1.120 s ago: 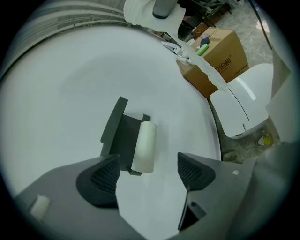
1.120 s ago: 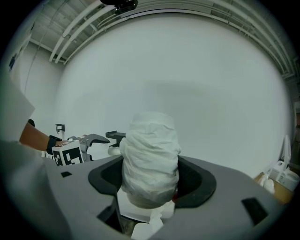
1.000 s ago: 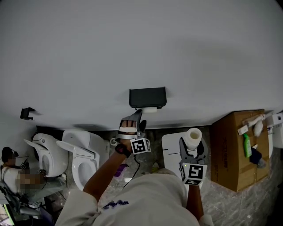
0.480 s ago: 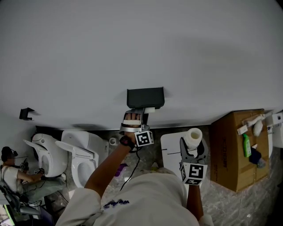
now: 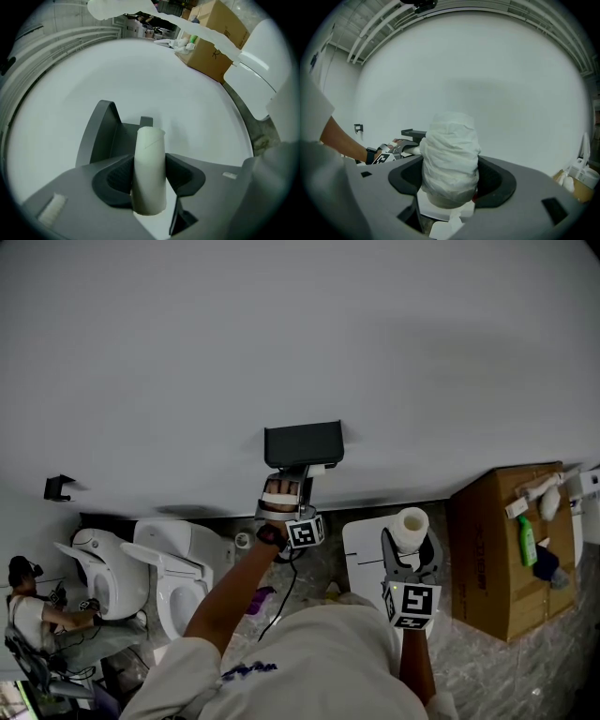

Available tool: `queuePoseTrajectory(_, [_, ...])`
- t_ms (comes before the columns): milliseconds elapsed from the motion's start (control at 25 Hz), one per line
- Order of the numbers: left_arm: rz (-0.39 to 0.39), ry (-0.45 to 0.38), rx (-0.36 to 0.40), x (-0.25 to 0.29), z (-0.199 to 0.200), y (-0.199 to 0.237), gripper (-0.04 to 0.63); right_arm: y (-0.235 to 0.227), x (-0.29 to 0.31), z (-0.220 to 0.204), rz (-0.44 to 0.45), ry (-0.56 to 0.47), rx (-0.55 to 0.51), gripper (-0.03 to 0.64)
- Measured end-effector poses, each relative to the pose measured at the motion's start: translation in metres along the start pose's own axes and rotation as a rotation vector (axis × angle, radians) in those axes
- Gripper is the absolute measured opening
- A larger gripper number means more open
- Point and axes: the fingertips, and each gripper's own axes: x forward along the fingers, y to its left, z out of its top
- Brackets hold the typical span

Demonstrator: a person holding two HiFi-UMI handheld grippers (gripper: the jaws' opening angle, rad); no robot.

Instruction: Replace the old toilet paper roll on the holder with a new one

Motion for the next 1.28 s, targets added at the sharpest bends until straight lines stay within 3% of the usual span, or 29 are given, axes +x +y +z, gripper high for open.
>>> queuePoseTrajectory(1280, [-0.007, -0.053, -0.015, -0.005, 0.011, 0.006, 0.198, -0.017, 0.002, 0.002, -0.011, 0.004, -0.006, 0.307])
